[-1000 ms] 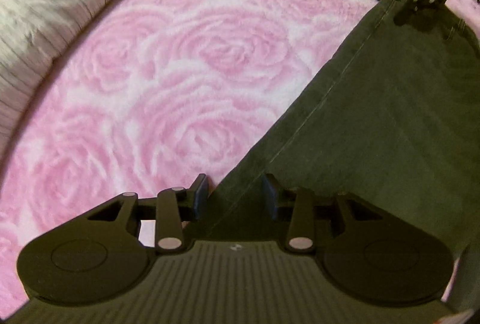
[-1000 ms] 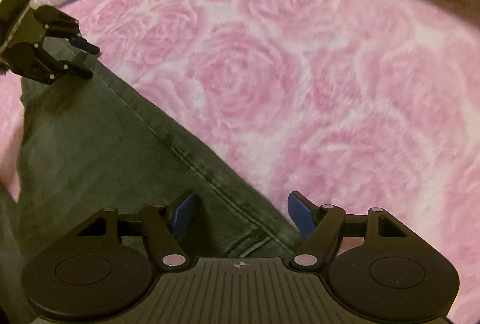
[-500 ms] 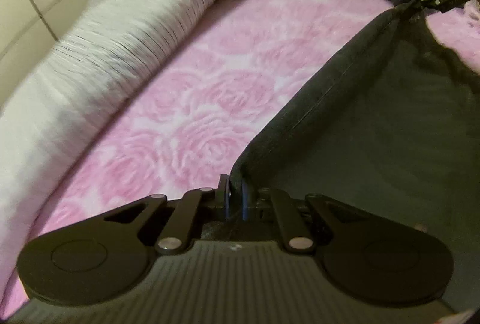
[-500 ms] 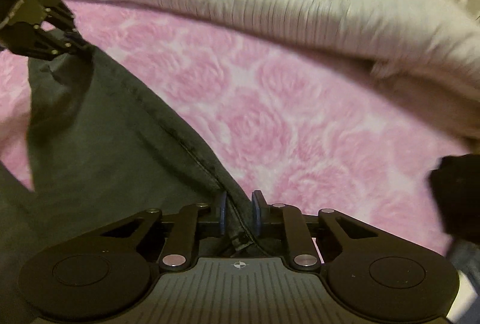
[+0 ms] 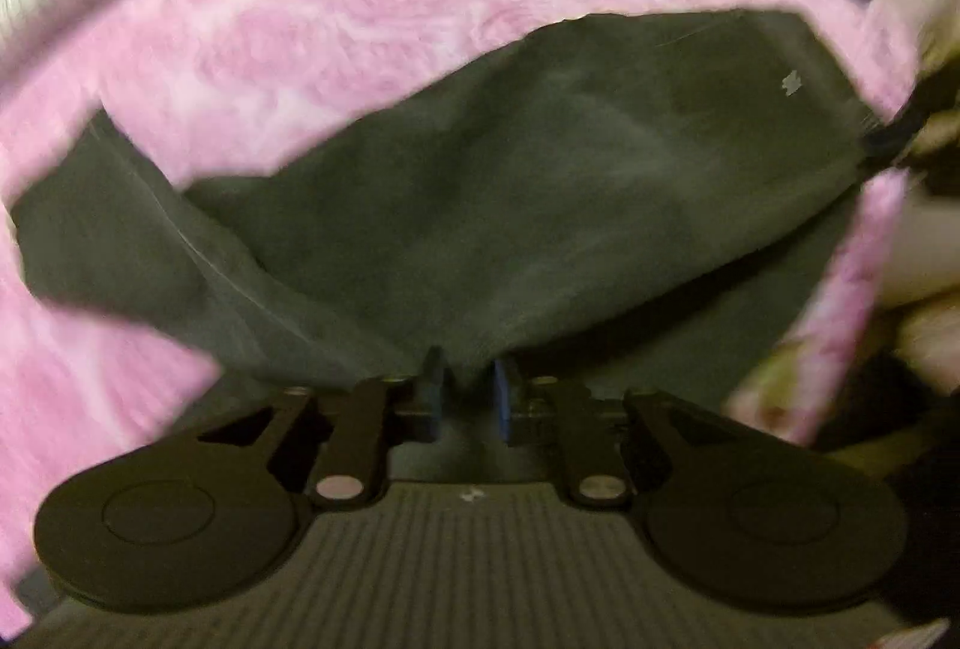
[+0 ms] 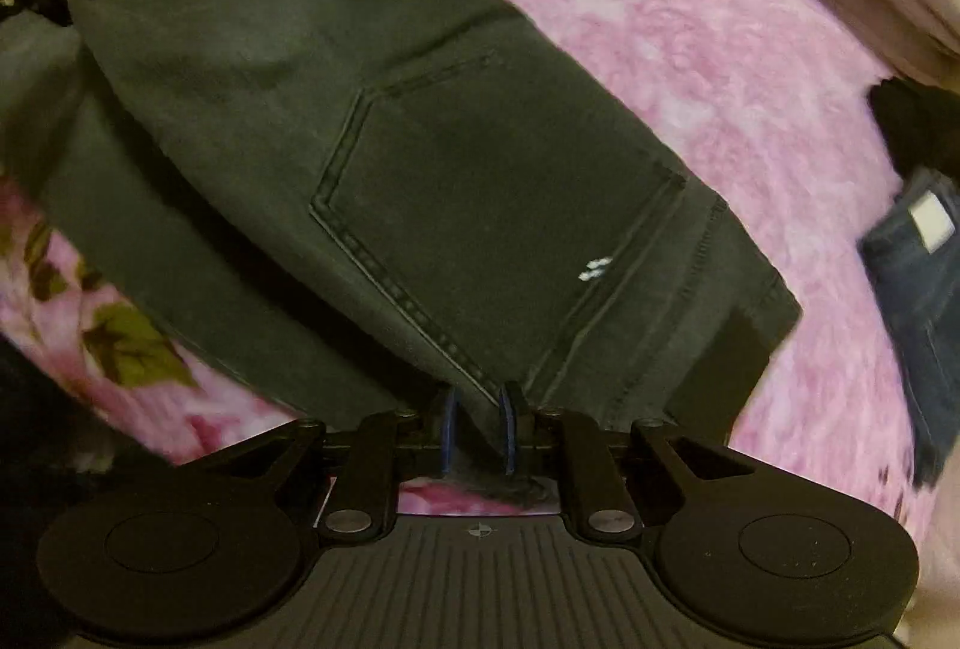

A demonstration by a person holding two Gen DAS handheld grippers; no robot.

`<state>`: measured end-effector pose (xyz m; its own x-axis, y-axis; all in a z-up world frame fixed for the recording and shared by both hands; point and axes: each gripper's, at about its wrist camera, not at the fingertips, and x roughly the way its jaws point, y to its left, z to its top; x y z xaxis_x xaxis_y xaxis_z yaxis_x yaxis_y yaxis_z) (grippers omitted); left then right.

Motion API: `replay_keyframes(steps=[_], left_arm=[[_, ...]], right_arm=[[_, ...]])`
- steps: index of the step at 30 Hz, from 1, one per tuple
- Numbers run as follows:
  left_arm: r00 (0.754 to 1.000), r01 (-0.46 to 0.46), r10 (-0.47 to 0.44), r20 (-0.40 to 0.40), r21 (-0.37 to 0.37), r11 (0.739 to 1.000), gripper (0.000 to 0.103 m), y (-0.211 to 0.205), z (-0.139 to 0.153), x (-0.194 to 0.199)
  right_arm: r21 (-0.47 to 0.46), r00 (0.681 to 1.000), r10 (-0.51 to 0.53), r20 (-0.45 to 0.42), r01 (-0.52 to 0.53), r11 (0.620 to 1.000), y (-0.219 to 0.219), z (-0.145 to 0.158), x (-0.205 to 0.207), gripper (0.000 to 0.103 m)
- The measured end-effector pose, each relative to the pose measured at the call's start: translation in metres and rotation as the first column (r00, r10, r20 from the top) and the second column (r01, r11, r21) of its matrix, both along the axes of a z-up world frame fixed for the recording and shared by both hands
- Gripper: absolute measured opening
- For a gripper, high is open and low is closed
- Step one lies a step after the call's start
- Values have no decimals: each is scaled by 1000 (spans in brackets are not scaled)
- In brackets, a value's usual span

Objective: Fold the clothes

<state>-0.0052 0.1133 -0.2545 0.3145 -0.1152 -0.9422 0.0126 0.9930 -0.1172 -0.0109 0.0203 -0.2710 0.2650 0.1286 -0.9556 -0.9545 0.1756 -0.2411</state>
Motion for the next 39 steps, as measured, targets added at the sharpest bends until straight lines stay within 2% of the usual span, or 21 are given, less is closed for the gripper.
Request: replay_keyframes(steps=[2, 5, 7, 8, 9, 10, 12, 13, 14, 15, 17, 21, 24, 25, 28, 29, 30, 32, 35, 37, 39], left_arm=[[999, -49, 49, -12, -32, 998, 22, 10, 3, -13], [991, -128, 127, 51, 28, 991, 22, 15, 12, -29], [970, -237, 233, 76, 48, 970, 24, 25, 13, -29], [955, -291, 286, 81, 57, 955, 24, 33, 11, -26], [940, -337, 330, 89, 73, 939, 24, 40, 8, -20], [924, -377, 369, 97, 87, 922, 25, 48, 5, -15], [896, -441, 431, 107, 107, 891, 25, 69, 0, -6], [876, -480, 469, 112, 103, 872, 25, 82, -3, -3], [854, -518, 508, 109, 95, 850, 25, 95, -6, 0], [828, -560, 552, 95, 89, 824, 26, 106, -11, 4], [775, -632, 628, 69, 87, 770, 26, 126, -20, 10], [696, -717, 717, 36, 87, 691, 26, 150, -33, 16], [686, -726, 728, 15, 84, 682, 25, 155, -45, 19], [680, -731, 733, 18, 76, 678, 7, 156, -47, 18], [640, -766, 761, 108, 12, 642, 1, 159, -35, -6], [625, -775, 766, 152, -4, 632, 1, 159, -27, -22], [613, -778, 764, 200, -11, 628, 1, 159, -17, -44], [586, -787, 759, 285, -25, 617, 1, 162, 1, -95], [570, -798, 779, 261, -51, 601, 1, 171, -7, -168], [543, -821, 812, 213, -66, 567, 1, 170, -24, -193], [479, -849, 858, 185, -150, 507, 2, 174, -37, -208]], right_arm=[[-26, 997, -71, 25, 71, 997, 0, -4, -4, 20], [-86, 985, -145, 91, 153, 985, -3, -11, -5, 20], [-61, 970, -224, 93, 230, 971, -7, -8, -1, 20], [-15, 951, -306, 47, 307, 951, -11, -4, 5, 21], [54, 900, -431, -61, 434, 899, -19, 2, 16, 22], [117, 816, -545, -194, 571, 813, -30, 6, 27, 30], [179, 570, -673, -471, 809, 560, -58, 6, 45, 83], [176, 440, -683, -583, 889, 423, -71, 4, 52, 85], [163, 332, -673, -661, 939, 303, -84, 0, 56, 85], [149, 255, -664, -703, 965, 214, -93, -3, 60, 85], [133, 177, -666, -725, 984, 117, -105, -8, 64, 85], [118, 125, -692, -711, 991, 57, -123, -16, 66, 85], [94, 56, -678, -733, 995, -20, -139, -23, 69, 85], [89, 32, -662, -749, 995, -52, -147, -24, 72, 85], [89, -19, -625, -781, 986, -142, -165, -28, 81, 84], [93, -28, -619, -785, 982, -163, -170, -29, 84, 74], [95, -34, -616, -787, 980, -175, -175, -29, 87, 63], [97, -45, -608, -792, 975, -200, -186, -30, 93, 55], [107, -42, -605, -795, 972, -209, -197, -32, 101, 55], [110, -38, -622, -782, 974, -198, -200, -34, 104, 55], [88, -66, -618, -783, 973, -215, -202, -42, 105, 55]])
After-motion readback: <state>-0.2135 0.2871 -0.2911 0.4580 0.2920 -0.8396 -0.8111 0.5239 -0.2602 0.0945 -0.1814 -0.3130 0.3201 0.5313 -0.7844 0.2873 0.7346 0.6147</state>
